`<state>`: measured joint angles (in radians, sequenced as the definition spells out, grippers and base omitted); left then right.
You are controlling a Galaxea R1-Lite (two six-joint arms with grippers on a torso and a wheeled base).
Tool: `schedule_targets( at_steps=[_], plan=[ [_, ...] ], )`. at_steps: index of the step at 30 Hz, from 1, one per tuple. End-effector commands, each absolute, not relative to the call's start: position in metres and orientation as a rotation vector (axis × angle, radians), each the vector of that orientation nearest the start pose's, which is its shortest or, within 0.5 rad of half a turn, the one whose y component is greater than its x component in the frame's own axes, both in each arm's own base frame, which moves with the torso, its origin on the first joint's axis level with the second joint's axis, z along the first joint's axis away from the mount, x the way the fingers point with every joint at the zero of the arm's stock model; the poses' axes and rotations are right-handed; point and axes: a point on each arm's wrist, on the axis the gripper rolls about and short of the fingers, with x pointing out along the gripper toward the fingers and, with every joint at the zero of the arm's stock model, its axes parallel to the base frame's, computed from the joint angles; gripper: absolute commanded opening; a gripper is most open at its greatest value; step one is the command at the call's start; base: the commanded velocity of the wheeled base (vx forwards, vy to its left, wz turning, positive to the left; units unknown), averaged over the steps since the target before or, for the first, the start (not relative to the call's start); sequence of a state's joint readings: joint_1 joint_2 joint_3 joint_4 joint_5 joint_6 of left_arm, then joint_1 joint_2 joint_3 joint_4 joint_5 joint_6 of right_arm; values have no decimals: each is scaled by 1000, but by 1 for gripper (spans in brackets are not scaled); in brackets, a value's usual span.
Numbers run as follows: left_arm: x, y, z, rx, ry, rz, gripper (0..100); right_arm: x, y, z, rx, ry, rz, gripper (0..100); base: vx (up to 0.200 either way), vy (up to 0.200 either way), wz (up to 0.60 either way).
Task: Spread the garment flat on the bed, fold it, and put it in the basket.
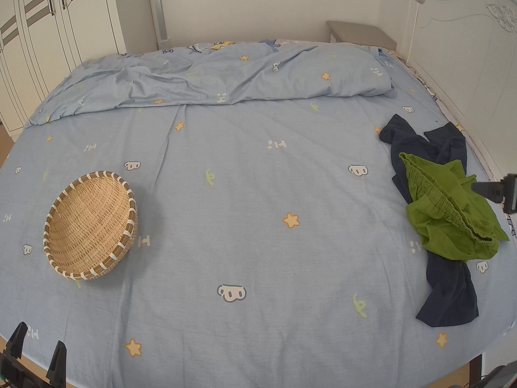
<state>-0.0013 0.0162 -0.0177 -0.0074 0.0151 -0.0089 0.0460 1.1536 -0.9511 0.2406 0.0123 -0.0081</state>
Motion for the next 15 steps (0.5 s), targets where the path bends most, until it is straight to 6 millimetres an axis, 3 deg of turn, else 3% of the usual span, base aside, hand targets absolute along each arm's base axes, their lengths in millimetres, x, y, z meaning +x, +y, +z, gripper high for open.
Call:
schedule_targets(
  at_steps=[1,4,10,15],
  plan=[
    [-23,0,76,-9,-8,14,100,336,0,214,-29,755,20,100,0,0,0],
    [-23,0,76,-9,-8,14,100,353,-3,201,-29,781,6,100,0,0,0],
    [-23,0,76,-9,-8,14,100,369,-11,184,-25,801,-14,100,0,0,0],
    [-23,0,76,-9,-8,14,100,377,-18,183,-18,781,-30,100,0,0,0]
  ],
)
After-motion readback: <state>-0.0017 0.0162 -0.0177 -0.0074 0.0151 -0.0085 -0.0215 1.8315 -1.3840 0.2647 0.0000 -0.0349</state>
